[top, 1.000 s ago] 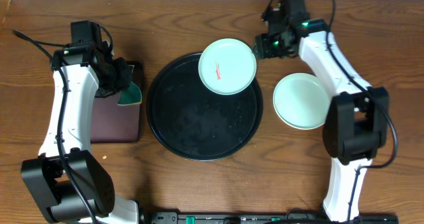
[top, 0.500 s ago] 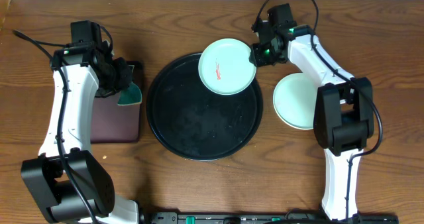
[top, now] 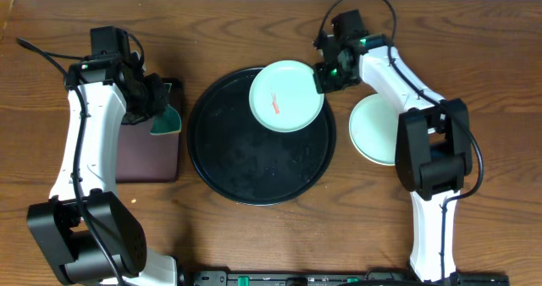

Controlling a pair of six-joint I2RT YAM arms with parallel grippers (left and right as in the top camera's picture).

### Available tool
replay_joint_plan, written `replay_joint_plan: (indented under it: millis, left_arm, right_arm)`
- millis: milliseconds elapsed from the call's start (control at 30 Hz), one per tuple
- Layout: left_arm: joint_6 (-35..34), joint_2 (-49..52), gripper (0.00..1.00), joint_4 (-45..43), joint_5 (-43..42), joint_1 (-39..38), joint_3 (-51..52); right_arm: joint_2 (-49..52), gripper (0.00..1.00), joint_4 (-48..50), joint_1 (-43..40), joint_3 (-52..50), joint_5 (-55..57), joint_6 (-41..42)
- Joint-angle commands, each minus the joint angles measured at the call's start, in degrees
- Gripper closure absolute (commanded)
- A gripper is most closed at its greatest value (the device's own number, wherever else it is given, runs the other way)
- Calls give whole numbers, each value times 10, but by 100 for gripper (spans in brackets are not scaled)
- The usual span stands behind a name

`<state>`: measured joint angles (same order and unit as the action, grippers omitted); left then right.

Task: Clean dirty plates on tray and stack at the side
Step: 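Grasp the last pale green plate's rim and drag it onto the tray center, then scrub the pale green plate with the sponge in the left gripper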

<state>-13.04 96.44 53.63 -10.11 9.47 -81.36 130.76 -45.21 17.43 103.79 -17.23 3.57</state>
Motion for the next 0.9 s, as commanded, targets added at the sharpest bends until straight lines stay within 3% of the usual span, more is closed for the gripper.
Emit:
replay_joint_plan:
  millis: [0,233,533,867]
  left_arm:
    - [10,-2,93,1,4,1,-9]
    - [10,-2,93,10,3,-7,-9]
    - [-18,-2,93,12,5,-78,3]
    - [-59,0,93,-55,8,-172,28]
  right_arm:
    - [-24,99,-18,19,10,-38,16]
    - [-41,99,-89,71,2,-30,118]
    - [-41,99,-5,122,-110,14,282]
    - [-41,99,48,115,-170,19,292]
